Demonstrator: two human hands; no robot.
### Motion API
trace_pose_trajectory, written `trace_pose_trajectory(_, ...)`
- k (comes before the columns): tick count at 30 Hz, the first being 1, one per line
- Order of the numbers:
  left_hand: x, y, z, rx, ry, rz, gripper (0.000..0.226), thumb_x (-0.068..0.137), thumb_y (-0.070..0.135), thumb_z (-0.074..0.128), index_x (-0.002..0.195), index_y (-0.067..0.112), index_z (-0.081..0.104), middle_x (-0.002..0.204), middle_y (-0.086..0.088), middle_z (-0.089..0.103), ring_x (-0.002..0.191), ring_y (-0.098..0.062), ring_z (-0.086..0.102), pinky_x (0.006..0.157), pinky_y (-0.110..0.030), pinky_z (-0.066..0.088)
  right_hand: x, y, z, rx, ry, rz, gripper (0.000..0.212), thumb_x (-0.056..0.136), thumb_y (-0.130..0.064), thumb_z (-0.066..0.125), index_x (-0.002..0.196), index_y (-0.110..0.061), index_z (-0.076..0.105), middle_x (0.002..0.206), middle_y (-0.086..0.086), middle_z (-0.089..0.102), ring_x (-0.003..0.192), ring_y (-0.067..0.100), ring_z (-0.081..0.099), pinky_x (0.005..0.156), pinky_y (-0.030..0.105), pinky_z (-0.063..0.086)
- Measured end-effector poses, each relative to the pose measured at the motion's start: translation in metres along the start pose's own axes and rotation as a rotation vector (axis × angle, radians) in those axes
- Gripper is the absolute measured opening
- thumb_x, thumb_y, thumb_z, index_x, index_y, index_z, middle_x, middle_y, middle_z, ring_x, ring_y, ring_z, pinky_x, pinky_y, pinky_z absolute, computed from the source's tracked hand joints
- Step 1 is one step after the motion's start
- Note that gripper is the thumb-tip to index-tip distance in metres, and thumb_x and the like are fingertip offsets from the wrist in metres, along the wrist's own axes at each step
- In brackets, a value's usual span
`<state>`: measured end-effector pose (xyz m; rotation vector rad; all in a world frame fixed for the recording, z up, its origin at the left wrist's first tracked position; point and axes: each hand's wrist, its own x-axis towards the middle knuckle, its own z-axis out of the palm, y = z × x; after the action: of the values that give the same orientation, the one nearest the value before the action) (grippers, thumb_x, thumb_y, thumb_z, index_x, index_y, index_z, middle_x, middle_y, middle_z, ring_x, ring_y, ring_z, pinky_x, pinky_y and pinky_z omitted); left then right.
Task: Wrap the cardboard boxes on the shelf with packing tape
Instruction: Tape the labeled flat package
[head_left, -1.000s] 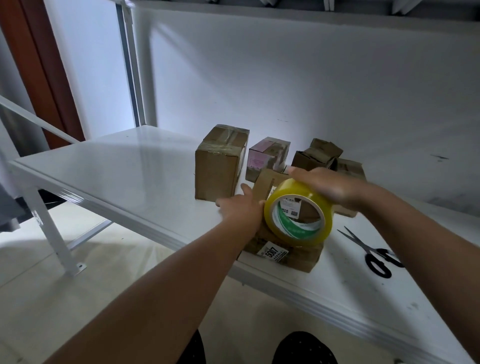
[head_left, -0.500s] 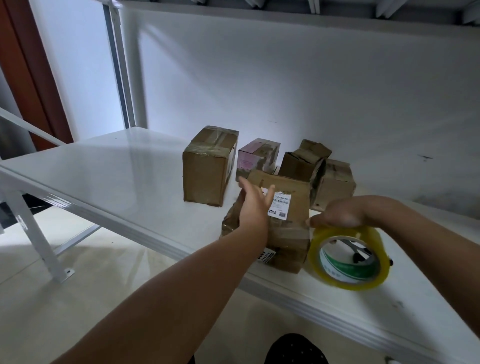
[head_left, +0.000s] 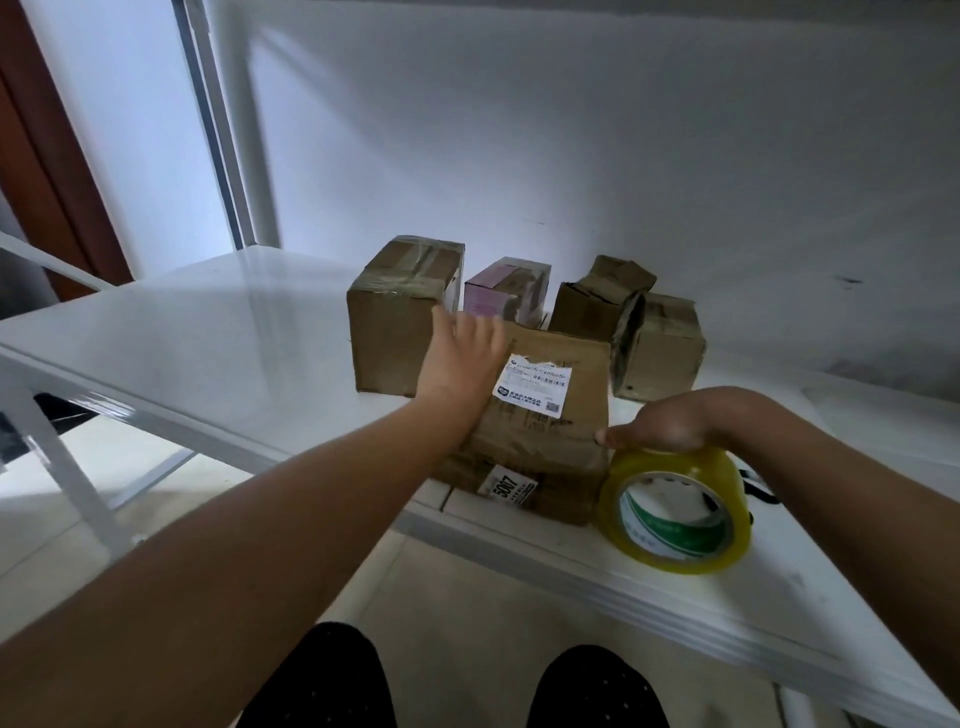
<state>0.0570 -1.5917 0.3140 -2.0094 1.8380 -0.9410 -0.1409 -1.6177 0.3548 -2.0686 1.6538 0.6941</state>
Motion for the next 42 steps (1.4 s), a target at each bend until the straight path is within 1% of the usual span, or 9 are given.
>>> trace_pose_trajectory(4, 0.005, 0.033, -0.004, 0.033, 0.011, 0.136, 0.101, 0.085, 0.037, 0.066, 0.150, 0.003, -0.004, 0.144, -0.018, 0.033, 0.131, -0.034, 0.035, 0.108, -0.048, 0.028, 0.001, -0.002, 0.000, 0.004, -0.008, 0.007, 0.061, 0.098, -0.057, 0.027, 0.139, -0.016, 0.044, 0.147, 0.009, 0.041, 0.134, 0.026, 0.039, 0.108, 0.037, 0.030)
trace_pose_trajectory(8, 0.007, 0.059, -0.011, -0.208, 0.088, 0.238, 0.088, 0.088, 0.022, 0.063, 0.151, 0.009, 0.002, 0.141, -0.011, 0.037, 0.128, -0.029, 0.038, 0.101, -0.041, 0.034, 0.007, 0.000, -0.002, 0.013, -0.017, 0.032, 0.066, 0.096, -0.060, 0.030, 0.139, -0.013, 0.044, 0.146, 0.012, 0.042, 0.131, 0.029, 0.042, 0.109, 0.040, 0.033)
trace_pose_trajectory(13, 0.012, 0.003, 0.008, -0.154, 0.060, -0.052, 0.063, 0.093, 0.024, 0.051, 0.144, 0.008, 0.019, 0.138, -0.014, 0.043, 0.125, -0.031, 0.040, 0.103, -0.046, 0.033, 0.011, -0.001, 0.000, 0.015, 0.007, 0.048, 0.068, 0.095, -0.061, 0.030, 0.144, -0.014, 0.038, 0.150, 0.011, 0.035, 0.137, 0.030, 0.035, 0.110, 0.041, 0.029)
trace_pose_trajectory(17, 0.006, 0.032, 0.001, -0.073, 0.076, 0.101, 0.078, 0.093, 0.026, 0.056, 0.149, 0.004, 0.006, 0.143, -0.018, 0.037, 0.131, -0.034, 0.036, 0.108, -0.047, 0.029, 0.011, -0.004, -0.001, 0.022, -0.011, 0.039, 0.063, 0.097, -0.057, 0.030, 0.142, -0.014, 0.039, 0.149, 0.011, 0.038, 0.135, 0.030, 0.037, 0.107, 0.039, 0.031)
trace_pose_trajectory(22, 0.005, 0.064, -0.019, -0.427, 0.147, 0.203, 0.047, 0.093, 0.013, 0.049, 0.138, 0.008, 0.034, 0.132, -0.013, 0.047, 0.122, -0.030, 0.043, 0.099, -0.040, 0.035, 0.011, -0.001, -0.001, 0.032, -0.022, 0.029, 0.064, 0.097, -0.058, 0.029, 0.141, -0.013, 0.041, 0.146, 0.011, 0.042, 0.131, 0.029, 0.042, 0.105, 0.038, 0.034)
trace_pose_trajectory(28, 0.013, -0.012, 0.016, -0.268, 0.046, -0.143, 0.043, 0.096, 0.018, 0.044, 0.136, 0.007, 0.033, 0.132, -0.017, 0.046, 0.120, -0.032, 0.044, 0.097, -0.043, 0.037, 0.012, -0.001, -0.001, 0.043, 0.013, 0.042, 0.064, 0.097, -0.057, 0.032, 0.144, -0.014, 0.037, 0.150, 0.012, 0.036, 0.136, 0.030, 0.036, 0.109, 0.040, 0.030)
trace_pose_trajectory(31, 0.005, 0.026, 0.003, -0.300, 0.063, 0.040, 0.054, 0.091, 0.012, 0.052, 0.138, 0.004, 0.028, 0.131, -0.016, 0.046, 0.120, -0.031, 0.045, 0.098, -0.041, 0.038, 0.012, -0.002, -0.004, 0.062, -0.019, 0.031, 0.061, 0.096, -0.057, 0.033, 0.140, -0.015, 0.042, 0.142, 0.013, 0.045, 0.129, 0.030, 0.045, 0.105, 0.040, 0.035)
trace_pose_trajectory(37, -0.006, 0.079, -0.031, -0.694, 0.229, 0.176, 0.030, 0.091, 0.019, 0.052, 0.120, 0.013, 0.045, 0.121, -0.007, 0.053, 0.112, -0.025, 0.048, 0.086, -0.033, 0.036, 0.010, -0.002, -0.003, 0.063, -0.031, 0.018, 0.063, 0.097, -0.057, 0.030, 0.137, -0.010, 0.045, 0.137, 0.013, 0.049, 0.123, 0.029, 0.049, 0.095, 0.034, 0.038)
trace_pose_trajectory(42, -0.002, 0.018, 0.007, -0.588, -0.172, -0.203, 0.042, 0.097, 0.027, 0.039, 0.136, 0.012, 0.035, 0.130, -0.014, 0.046, 0.117, -0.030, 0.049, 0.089, -0.042, 0.041, 0.007, 0.002, 0.002, 0.150, 0.008, -0.019, 0.057, 0.095, -0.059, 0.034, 0.129, -0.018, 0.051, 0.136, 0.011, 0.051, 0.120, 0.027, 0.052, 0.101, 0.038, 0.039)
